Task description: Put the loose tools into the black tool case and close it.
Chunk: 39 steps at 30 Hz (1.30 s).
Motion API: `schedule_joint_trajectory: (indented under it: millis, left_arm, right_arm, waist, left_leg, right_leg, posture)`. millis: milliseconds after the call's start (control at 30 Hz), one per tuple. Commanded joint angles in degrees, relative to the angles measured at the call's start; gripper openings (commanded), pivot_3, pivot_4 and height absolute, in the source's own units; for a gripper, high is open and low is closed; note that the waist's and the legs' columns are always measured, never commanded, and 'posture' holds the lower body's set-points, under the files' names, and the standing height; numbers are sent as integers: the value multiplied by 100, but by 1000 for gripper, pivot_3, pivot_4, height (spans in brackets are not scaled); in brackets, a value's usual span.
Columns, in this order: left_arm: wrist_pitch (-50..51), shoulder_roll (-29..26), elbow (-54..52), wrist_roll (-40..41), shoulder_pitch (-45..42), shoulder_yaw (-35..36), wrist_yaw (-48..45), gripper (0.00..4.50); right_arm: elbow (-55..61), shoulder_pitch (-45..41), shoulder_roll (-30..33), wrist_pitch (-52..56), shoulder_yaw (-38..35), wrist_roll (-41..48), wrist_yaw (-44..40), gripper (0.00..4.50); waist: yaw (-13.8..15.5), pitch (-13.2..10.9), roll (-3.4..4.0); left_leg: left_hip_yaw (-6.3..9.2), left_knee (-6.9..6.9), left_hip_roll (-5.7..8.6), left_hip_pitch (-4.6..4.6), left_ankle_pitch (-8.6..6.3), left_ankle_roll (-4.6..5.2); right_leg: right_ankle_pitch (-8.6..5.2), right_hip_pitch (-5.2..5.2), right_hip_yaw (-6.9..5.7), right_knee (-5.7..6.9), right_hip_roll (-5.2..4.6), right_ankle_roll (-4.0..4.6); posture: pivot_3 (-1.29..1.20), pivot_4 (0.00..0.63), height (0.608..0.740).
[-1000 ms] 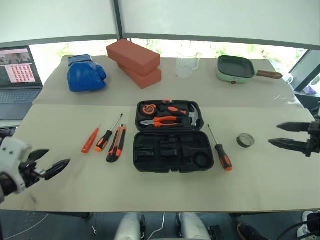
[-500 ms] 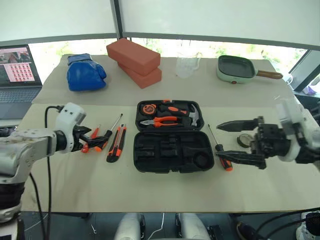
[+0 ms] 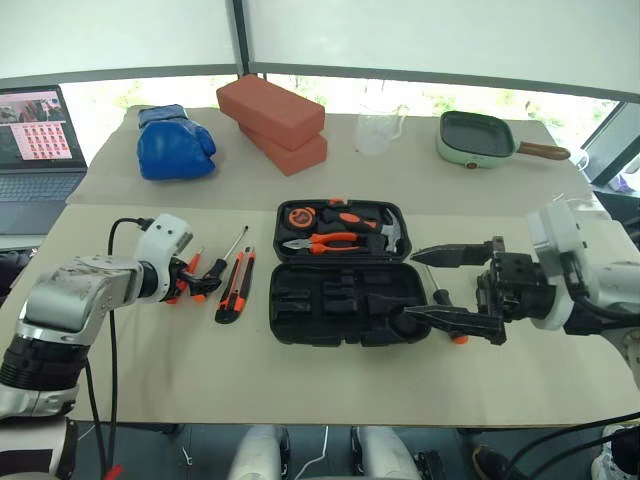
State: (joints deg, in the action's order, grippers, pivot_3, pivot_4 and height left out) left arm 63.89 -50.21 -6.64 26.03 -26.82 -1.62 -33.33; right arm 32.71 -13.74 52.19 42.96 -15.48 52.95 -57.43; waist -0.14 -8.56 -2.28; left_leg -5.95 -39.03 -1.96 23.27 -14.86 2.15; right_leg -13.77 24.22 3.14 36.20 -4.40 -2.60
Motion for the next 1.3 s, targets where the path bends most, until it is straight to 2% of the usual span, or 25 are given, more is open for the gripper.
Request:
schedule_joint_trajectory:
  millis: [33, 67, 100, 300, 433, 567, 767, 1000, 1167, 1300]
  left_arm:
    - [-280, 69, 123, -176, 194, -60, -115, 3796]
    - [-317, 84, 141, -202, 213, -53, -126, 3502]
    - [-360, 90, 156, -241, 222, -57, -138, 2987]
    - [-277, 252, 230, -246, 49, 219, -32, 932]
    - [-341, 429, 46, -87, -334, 671, 102, 890]
    - [-1378, 382, -167, -394, -831, 607, -46, 890]
    - [-2693, 224, -215, -653, -1339, -300, -1506, 890]
    - [-3792, 766, 435, -1351, -2070, -1907, -3069, 890]
    - [-4129, 1326, 1108, -2001, -2374, -2683, -3444, 890]
    - [-4337, 1696, 1709, -2461, -2564, -2835, -3273, 890]
  right_arm:
    - [166, -190, -21, 27, -32, 235, 159, 4500]
    - [167, -200, -18, 29, -23, 251, 179, 4500]
    - [170, -202, -12, 20, -2, 253, 193, 4500]
    - [133, -280, 16, -32, 116, 226, 226, 4500]
    - [40, -321, 59, -54, 150, 147, 190, 4500]
    - [-35, -299, 143, -102, 176, 2, 144, 4500]
    - [22, 28, 171, -70, -20, -27, 237, 4500]
    - [205, 562, 237, -83, -401, -152, 490, 4500]
    - [427, 852, 154, -22, -673, -47, 792, 4500]
    - [593, 985, 152, 35, -859, 84, 972, 4500]
  waist:
    - [2, 0, 0]
    - [-2, 1, 0]
    - [-5, 1, 0]
    - [10, 1, -1]
    - [35, -3, -7]
    - [73, -6, -17]
    - [84, -5, -15]
    - [106, -5, -14]
    - [83, -5, -14]
    - [79, -5, -15]
  left_leg:
    - [0, 0, 0, -1, 0, 0]
    - [0, 0, 0, -1, 0, 0]
    - [1, 0, -2, -1, 0, 0]
    - [3, -2, 0, 0, 0, 1]
    - [6, -7, 0, 4, 0, 1]
    - [26, -26, -1, 25, 0, 2]
    - [36, -28, 4, 31, -1, 4]
    - [38, -75, 4, 64, -4, 9]
    - [68, -82, 6, 70, -5, 11]
    - [83, -88, 7, 81, -5, 12]
  right_leg:
    - [0, 0, 0, 0, 0, 0]
    - [0, 0, 0, 1, 0, 0]
    - [0, 0, 0, 1, 2, 0]
    - [0, -1, -1, 2, -1, 0]
    - [1, 0, -2, 2, -1, -2]
    - [3, 2, -23, 2, -1, -3]
    - [4, -5, -35, -5, -3, -4]
    - [3, -8, -68, -1, 2, -5]
    - [3, -6, -67, 1, 4, -7]
    - [3, -2, -70, 2, 5, -10]
  posture:
    - [0, 150, 738]
    - [0, 150, 738]
    - [0, 150, 738]
    - [0, 150, 738]
    - [0, 150, 738]
    - [0, 150, 738]
    - [0, 150, 738]
    - [0, 150, 738]
    - [0, 150, 738]
    - [0, 150, 738]
